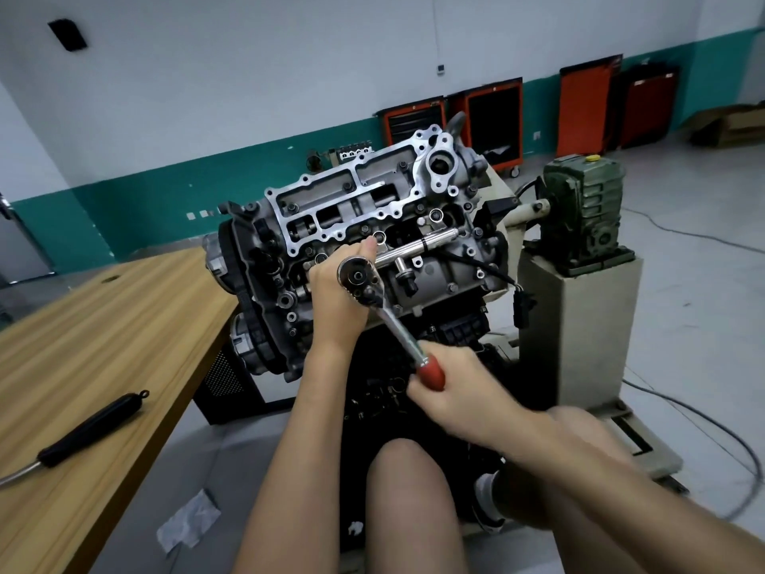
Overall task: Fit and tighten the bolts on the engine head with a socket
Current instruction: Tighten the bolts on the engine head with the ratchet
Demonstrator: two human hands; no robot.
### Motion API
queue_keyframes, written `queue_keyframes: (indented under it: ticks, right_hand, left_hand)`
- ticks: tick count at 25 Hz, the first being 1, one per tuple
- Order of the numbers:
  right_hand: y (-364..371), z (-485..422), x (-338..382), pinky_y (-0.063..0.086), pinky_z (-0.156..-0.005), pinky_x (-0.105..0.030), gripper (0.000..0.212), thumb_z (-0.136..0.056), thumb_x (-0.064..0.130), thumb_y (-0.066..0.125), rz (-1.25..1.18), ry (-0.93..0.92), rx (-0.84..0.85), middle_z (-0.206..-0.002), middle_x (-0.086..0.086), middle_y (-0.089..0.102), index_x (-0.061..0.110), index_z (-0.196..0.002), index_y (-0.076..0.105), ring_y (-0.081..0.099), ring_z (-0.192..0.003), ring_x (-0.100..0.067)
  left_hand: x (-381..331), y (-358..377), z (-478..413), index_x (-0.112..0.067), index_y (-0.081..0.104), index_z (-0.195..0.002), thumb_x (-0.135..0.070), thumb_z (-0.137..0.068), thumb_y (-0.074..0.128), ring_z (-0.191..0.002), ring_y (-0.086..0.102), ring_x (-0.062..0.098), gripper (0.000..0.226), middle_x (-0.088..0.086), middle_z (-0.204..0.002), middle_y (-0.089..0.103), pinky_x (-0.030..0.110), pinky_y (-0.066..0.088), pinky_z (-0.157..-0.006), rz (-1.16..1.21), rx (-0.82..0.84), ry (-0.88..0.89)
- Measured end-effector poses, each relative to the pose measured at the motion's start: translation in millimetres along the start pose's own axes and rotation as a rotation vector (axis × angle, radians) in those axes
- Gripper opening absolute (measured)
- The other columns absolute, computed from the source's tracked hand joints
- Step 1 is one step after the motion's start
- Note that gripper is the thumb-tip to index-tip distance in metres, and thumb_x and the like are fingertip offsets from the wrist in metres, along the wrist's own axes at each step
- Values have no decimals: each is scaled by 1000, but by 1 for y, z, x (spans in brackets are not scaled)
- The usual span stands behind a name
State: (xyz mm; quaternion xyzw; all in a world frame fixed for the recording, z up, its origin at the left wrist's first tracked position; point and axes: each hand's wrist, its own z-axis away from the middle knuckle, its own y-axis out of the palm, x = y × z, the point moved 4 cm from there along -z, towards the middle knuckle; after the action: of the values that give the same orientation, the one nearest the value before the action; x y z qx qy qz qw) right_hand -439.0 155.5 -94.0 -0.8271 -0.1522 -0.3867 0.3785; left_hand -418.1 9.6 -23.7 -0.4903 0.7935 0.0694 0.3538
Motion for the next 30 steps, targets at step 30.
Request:
queue_keyframes:
  ticks: [30]
  right_hand:
    - [62,16,3,30,-45,-19,33,-83,16,61,-264,97,-172,-53,6,37,23,-64,36,34,-44,-6]
  left_hand:
    - [4,4,2,-29,25,-51,-23,-95,53,-52,22,14,52,-8,-51,25,37,23,-55,85,-67,-53]
